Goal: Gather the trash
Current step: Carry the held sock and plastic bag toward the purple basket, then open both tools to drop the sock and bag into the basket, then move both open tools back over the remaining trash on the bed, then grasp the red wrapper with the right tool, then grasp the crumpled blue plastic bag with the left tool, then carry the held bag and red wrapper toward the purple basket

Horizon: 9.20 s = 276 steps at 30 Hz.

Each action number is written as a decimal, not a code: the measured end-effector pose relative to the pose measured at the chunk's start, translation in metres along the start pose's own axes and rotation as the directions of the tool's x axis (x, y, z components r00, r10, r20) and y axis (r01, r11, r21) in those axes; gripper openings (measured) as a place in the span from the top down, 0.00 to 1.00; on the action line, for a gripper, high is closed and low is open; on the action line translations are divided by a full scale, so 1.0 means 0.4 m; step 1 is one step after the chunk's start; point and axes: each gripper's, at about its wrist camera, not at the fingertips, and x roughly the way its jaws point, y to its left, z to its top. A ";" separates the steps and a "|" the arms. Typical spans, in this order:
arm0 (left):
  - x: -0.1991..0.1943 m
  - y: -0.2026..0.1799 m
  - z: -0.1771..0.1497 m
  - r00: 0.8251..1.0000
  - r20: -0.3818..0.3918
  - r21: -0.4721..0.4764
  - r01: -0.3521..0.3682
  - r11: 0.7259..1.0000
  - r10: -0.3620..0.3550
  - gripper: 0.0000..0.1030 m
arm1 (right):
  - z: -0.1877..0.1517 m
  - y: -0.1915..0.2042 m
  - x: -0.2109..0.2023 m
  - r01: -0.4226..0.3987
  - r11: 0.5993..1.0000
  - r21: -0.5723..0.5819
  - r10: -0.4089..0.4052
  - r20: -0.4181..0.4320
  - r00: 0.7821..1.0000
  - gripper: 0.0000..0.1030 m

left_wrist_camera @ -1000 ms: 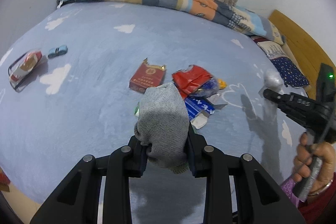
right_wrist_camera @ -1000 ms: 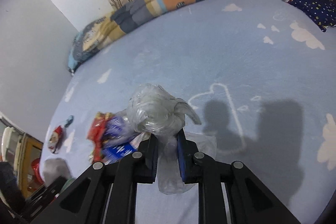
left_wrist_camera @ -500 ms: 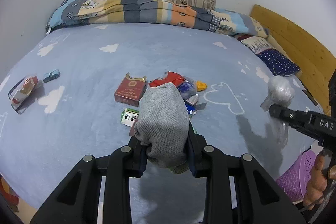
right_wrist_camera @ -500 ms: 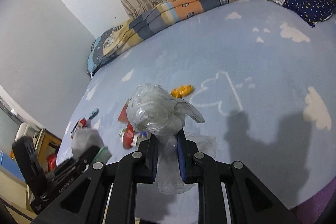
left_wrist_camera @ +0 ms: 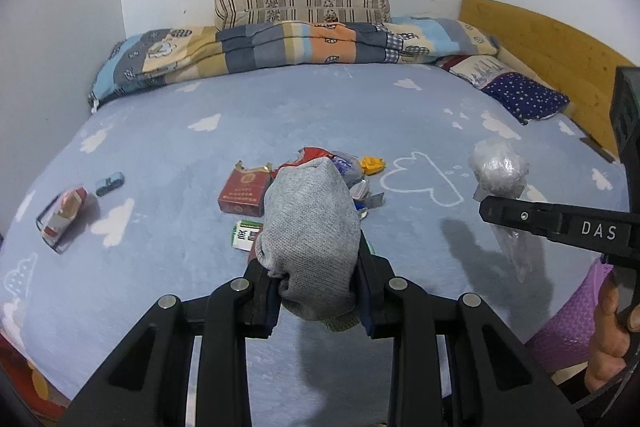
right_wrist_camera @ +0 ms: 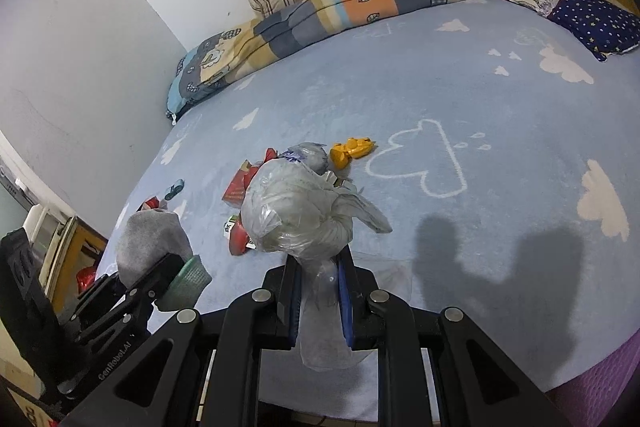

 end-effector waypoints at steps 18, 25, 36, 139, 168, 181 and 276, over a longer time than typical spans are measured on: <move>-0.024 -0.036 -0.003 0.990 0.067 0.071 -0.126 0.989 0.121 0.72 | -0.007 0.009 0.002 -0.021 1.000 -0.014 0.021 0.002 1.000 0.84; -0.025 -0.048 -0.006 0.988 0.076 0.093 -0.142 0.985 0.135 0.71 | -0.007 0.009 0.000 -0.026 1.000 -0.011 0.026 0.005 1.000 0.84; -0.020 -0.072 -0.008 0.989 0.078 0.116 -0.132 0.984 0.124 0.71 | -0.003 0.007 -0.023 -0.032 0.999 0.010 0.032 0.022 0.999 0.84; 0.059 0.381 0.072 0.989 -0.135 -0.431 -0.008 0.903 -0.055 0.48 | 0.148 0.120 0.262 0.026 0.988 0.149 -0.005 -0.145 0.989 0.44; 0.184 0.183 0.085 0.958 -0.186 -0.320 0.151 0.935 -0.218 0.48 | 0.122 -0.161 0.146 0.129 0.954 0.271 -0.103 -0.111 0.989 0.81; 0.406 -0.062 0.149 0.969 -0.207 -0.063 0.125 0.990 -0.135 0.32 | 0.154 -0.232 0.055 0.114 0.930 0.348 -0.124 0.007 0.992 0.81; -0.113 -0.058 -0.061 0.970 0.161 0.086 -0.200 0.976 0.185 0.48 | -0.096 0.024 -0.109 0.051 0.996 -0.070 -0.042 0.123 0.992 0.81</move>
